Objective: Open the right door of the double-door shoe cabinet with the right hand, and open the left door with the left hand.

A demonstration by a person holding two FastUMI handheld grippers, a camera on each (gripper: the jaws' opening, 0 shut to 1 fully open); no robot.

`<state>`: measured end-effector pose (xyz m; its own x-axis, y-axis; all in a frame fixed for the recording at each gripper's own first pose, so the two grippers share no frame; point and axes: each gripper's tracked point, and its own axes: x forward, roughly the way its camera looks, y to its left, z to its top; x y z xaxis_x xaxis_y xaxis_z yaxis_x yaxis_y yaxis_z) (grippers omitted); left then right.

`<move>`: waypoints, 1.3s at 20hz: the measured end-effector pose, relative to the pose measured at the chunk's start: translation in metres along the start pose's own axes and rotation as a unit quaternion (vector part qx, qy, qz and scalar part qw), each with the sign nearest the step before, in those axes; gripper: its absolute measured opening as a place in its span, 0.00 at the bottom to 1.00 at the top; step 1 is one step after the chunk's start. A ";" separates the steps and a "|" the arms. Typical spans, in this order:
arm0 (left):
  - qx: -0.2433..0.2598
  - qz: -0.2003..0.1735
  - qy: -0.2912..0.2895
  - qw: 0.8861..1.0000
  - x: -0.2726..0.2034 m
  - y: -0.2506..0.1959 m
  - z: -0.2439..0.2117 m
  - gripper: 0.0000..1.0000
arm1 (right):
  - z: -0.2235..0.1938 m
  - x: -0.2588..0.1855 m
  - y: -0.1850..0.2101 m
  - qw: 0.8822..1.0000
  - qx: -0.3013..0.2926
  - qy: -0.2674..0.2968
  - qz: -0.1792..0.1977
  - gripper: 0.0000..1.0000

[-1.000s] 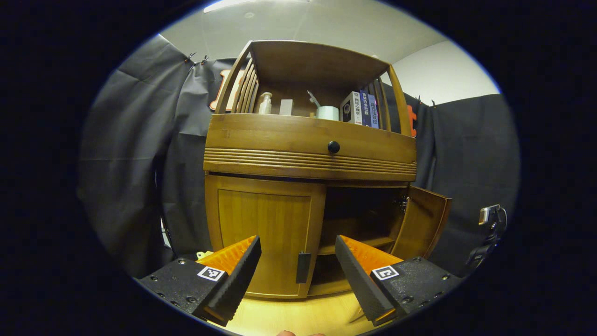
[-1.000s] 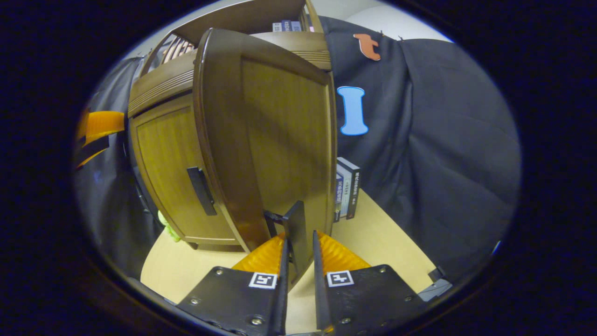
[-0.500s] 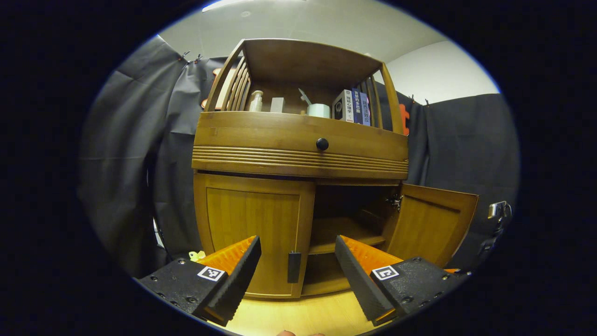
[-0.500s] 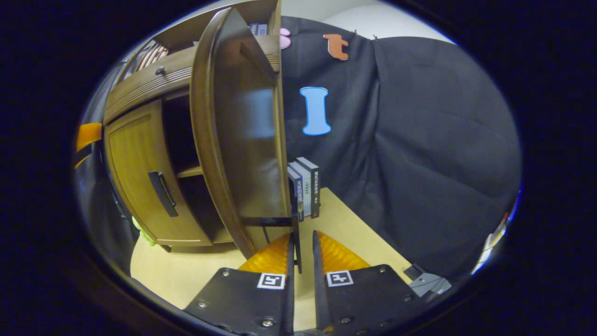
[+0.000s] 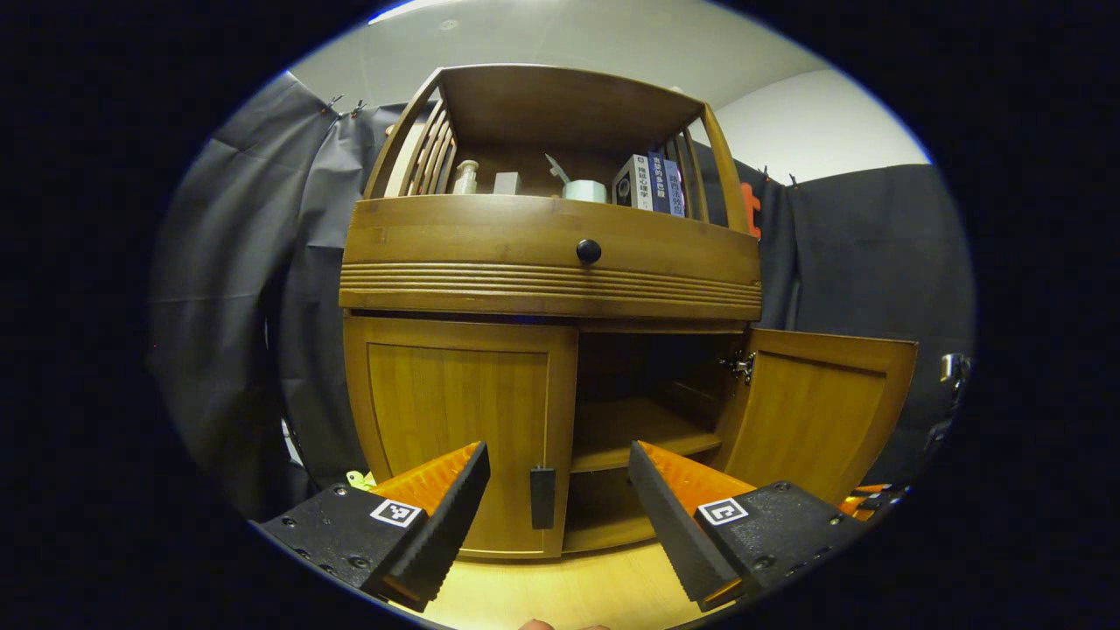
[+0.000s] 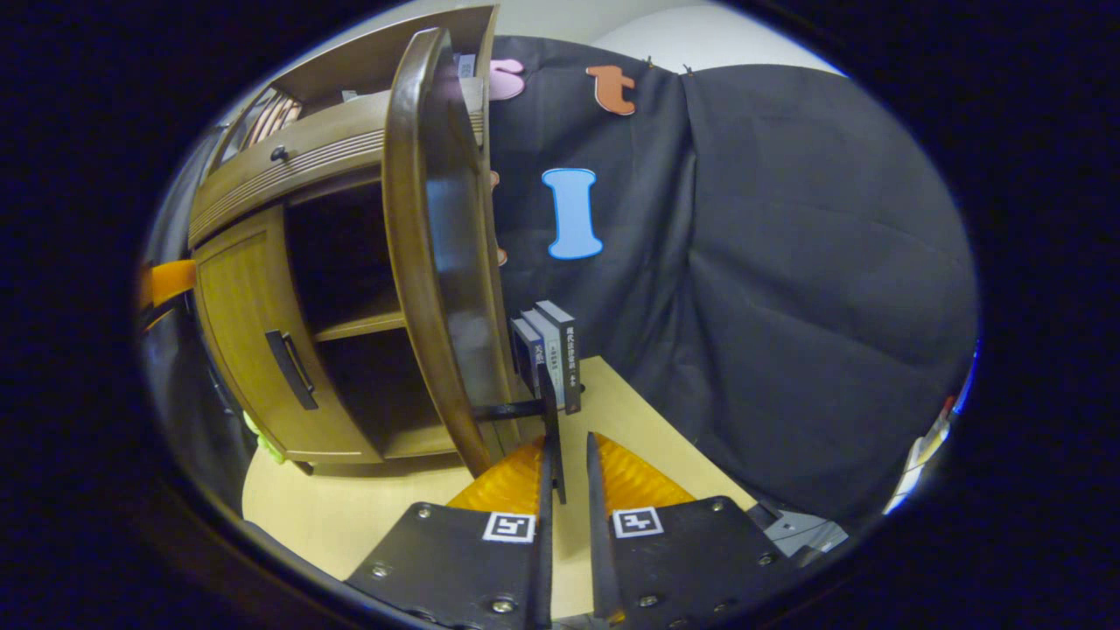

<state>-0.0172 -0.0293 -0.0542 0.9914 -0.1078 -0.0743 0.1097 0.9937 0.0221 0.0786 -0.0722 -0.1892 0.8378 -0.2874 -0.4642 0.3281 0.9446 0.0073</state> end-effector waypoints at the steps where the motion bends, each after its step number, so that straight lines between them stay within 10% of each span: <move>1: 0.003 0.004 0.001 1.000 0.003 0.002 -0.003 0.98 | 0.001 0.001 -0.006 1.000 -0.003 -0.001 -0.009 0.18; 26: -0.022 0.030 0.169 0.985 0.146 0.026 -0.155 0.83 | 0.044 -0.041 -0.105 0.990 0.046 -0.081 -0.104 0.18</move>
<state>0.1189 -0.0141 -0.2192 0.9150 -0.0404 -0.4013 0.0411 0.9991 -0.0070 0.0293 -0.1671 -0.1319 0.8043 -0.5032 -0.3162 0.5332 0.8459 0.0101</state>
